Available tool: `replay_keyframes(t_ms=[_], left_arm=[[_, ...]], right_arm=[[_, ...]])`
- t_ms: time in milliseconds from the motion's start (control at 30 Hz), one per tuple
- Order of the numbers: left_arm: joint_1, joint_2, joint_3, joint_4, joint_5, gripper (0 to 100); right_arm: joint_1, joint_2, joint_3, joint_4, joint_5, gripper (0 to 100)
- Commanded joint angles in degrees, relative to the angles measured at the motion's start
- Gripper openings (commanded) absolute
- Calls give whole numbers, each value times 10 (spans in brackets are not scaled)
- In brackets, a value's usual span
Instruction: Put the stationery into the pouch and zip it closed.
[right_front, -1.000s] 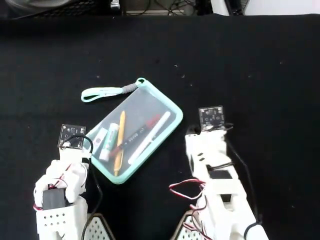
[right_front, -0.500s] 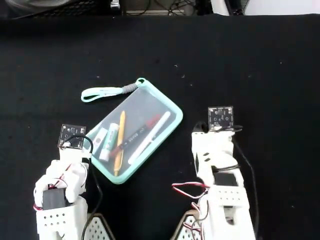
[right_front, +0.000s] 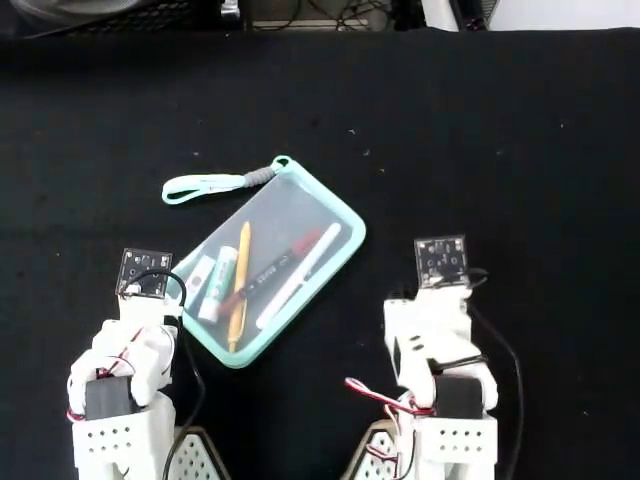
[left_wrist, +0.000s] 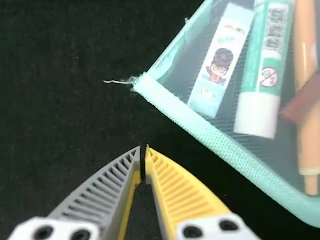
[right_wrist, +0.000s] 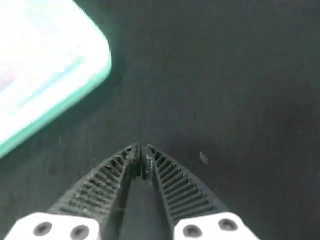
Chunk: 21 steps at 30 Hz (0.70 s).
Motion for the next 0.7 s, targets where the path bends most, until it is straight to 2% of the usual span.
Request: replay_keyframes(t_ms=[0, 100, 367, 433, 600, 667], left_arm=[[8, -5, 10, 4, -5, 30], [8, -5, 10, 4, -5, 30], [12, -5, 9, 1, 4, 30], [12, -6, 9, -4, 50, 30], [12, -5, 9, -25, 225, 30], [12, -2, 9, -24, 263, 30]], right_arm=[[4, -24, -3, 43, -6, 15], [4, -21, -3, 93, -6, 15], [9, -16, -3, 91, -5, 14], [9, -18, -3, 91, -5, 14], [9, -19, -3, 91, -4, 14], [9, -19, -3, 91, -4, 14]])
